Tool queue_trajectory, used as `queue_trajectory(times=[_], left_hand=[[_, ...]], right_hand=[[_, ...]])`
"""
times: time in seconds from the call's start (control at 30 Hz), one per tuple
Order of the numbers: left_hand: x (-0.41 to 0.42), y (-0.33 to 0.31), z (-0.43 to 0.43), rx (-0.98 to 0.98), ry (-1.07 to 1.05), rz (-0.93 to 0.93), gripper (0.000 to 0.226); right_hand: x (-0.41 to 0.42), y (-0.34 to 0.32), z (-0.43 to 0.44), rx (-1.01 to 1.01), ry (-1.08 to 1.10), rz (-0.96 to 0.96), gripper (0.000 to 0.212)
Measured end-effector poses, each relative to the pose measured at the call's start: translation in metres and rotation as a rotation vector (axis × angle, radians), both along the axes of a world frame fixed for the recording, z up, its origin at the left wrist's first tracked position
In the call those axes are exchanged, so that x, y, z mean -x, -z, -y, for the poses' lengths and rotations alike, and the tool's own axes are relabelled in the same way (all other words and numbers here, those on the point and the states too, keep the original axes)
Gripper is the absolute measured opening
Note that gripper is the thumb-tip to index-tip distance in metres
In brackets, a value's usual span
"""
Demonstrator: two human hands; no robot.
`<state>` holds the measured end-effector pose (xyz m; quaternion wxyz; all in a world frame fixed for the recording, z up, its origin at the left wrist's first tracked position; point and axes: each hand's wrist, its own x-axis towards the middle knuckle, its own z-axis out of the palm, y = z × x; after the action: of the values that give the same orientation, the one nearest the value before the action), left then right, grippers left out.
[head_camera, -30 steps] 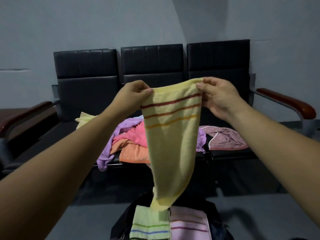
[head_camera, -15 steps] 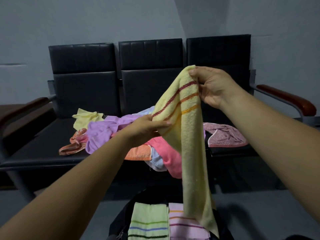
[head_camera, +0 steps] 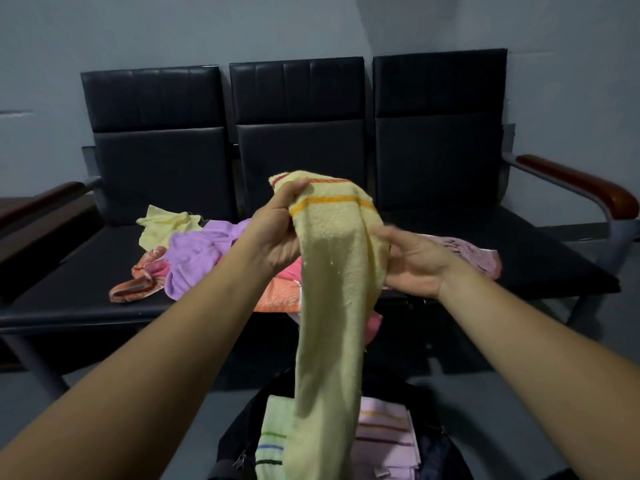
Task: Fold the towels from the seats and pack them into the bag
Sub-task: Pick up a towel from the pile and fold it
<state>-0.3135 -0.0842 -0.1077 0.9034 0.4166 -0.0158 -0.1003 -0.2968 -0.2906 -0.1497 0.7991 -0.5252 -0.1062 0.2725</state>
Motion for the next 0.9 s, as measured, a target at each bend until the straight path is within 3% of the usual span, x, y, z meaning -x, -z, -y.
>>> queue_trajectory(times=[0.13,0.23,0.37,0.43,0.57,0.7,0.83,0.9], left_hand=[[-0.008,0.014,-0.021,-0.095,-0.118,-0.013,0.048],[-0.006,0.036,-0.036,-0.311,-0.029,0.074,0.063],[0.003,0.081,-0.043,-0.602,0.105,0.118,0.028],[0.004,0.103,-0.047,-0.663,0.074,0.128,0.037],[0.002,0.114,-0.042,-0.465,-0.054,0.010,0.046],[-0.004,0.106,-0.035,-0.223,-0.027,-0.128,0.049],[-0.012,0.095,-0.030,0.066,-0.019,-0.121,0.053],[-0.017,0.091,-0.031,0.145,-0.006,-0.096,0.048]], right_hand=[[-0.003,0.005,-0.019,-0.014,0.140,0.035,0.025],[-0.007,-0.002,-0.035,-0.072,0.200,0.056,0.033],[-0.011,-0.016,-0.054,-0.082,0.234,-0.019,0.013],[-0.016,-0.017,-0.058,-0.051,0.266,-0.056,0.007],[-0.027,-0.002,-0.054,0.028,0.311,-0.166,0.001],[-0.035,0.022,-0.044,0.018,0.321,-0.217,0.013],[-0.039,0.048,-0.034,-0.108,0.172,-0.149,0.056],[-0.041,0.056,-0.032,-0.099,0.055,-0.112,0.067]])
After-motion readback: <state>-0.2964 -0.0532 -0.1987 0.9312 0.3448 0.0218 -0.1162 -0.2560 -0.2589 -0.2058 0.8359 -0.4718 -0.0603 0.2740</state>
